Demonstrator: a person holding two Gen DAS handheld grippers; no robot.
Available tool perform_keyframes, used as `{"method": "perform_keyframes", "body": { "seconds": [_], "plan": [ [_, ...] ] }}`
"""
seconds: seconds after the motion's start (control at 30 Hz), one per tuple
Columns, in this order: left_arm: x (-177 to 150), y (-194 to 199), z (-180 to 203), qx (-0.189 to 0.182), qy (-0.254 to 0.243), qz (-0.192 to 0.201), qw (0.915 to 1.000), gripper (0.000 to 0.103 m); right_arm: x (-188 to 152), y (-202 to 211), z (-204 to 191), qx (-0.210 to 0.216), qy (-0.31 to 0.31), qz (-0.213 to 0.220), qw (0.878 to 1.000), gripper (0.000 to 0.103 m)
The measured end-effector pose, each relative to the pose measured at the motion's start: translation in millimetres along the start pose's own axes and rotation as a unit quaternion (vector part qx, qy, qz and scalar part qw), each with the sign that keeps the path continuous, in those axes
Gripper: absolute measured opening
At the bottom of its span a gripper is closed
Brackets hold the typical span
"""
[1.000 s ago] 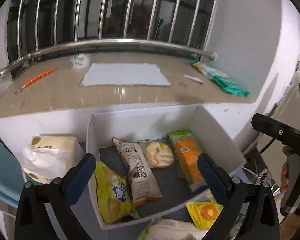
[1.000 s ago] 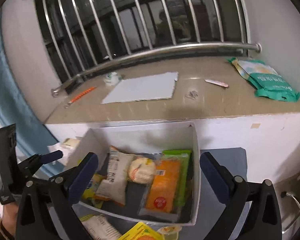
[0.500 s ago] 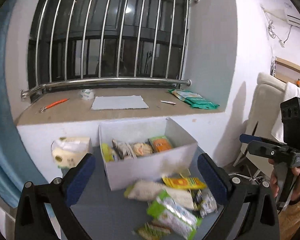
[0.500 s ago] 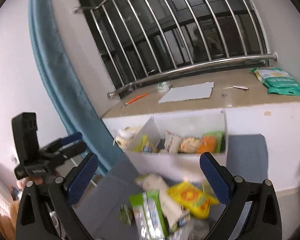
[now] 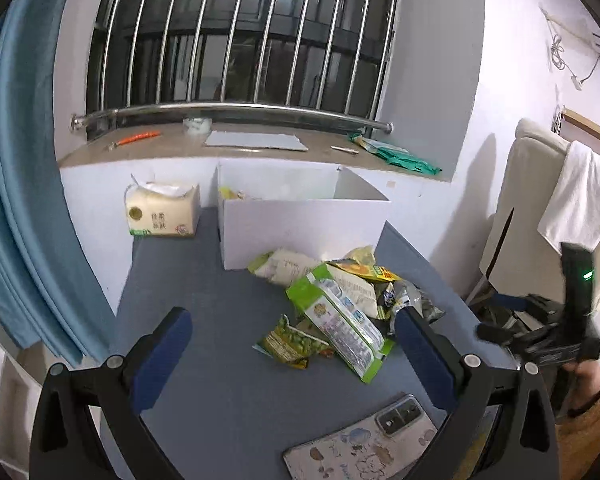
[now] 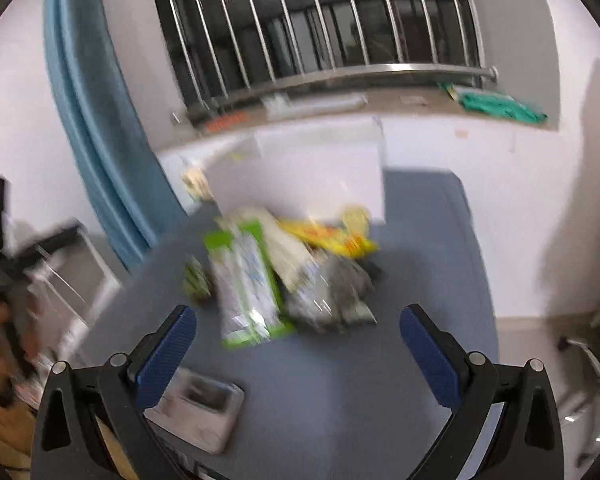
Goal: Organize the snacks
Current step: 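Move both tools back from the box toward the remaining snack pile, then grasp the grey chip bag with the right gripper while the left grasps the green pea snack bag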
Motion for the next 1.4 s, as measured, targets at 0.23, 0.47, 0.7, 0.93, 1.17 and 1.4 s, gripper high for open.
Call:
{"method": "perform_keyframes", "body": {
  "seconds": [0.23, 0.47, 0.7, 0.93, 1.17, 1.4],
  "plan": [
    [-8.2, -7.5, 8.6, -0.012, -0.003, -0.016, 0.9998, 0.103, 11.5, -51.3, 11.0, -0.003, -0.044, -0.038, 0.998, 0.103],
    [-22.6, -13.7, 0.8, -0.008, 0.004, -0.04, 0.9992, 0.103, 28.6, -108.9, 48.0, 0.047, -0.138, -0.072, 0.987, 0.103],
    [-31.2, -27.0, -14.3, -0.01, 0.025, -0.065, 0.9975, 0.103, 24.8, -124.7, 54.5, 0.101, -0.159, -0.081, 0.979, 0.054],
    [-35.2, -62.6, -9.2, -0.026, -0.005, -0.108, 0.9938, 0.103, 12.4, -92.0, 62.6, 0.129, -0.19, -0.05, 0.972, 0.052],
    [-29.7, -125.5, -3.3, -0.051, -0.064, -0.153, 0.9849, 0.103, -0.9, -42.2, 53.8, 0.129, -0.182, -0.016, 0.975, 0.052],
    [-25.1, -168.8, -4.3, -0.046, -0.094, -0.181, 0.9778, 0.103, -17.2, -11.5, 51.2, 0.117, -0.183, -0.004, 0.976, 0.052]
  ]
}}
Point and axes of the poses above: each gripper's, at about its wrist camera, not at the fingertips, and y roughly against the way its jaws point, z to its right, x to its top, the point moved 1 cm from there along -y, roughly the way its jaws point, and after that the axes turned 5 degrees about -z, right-handed, at the moved point
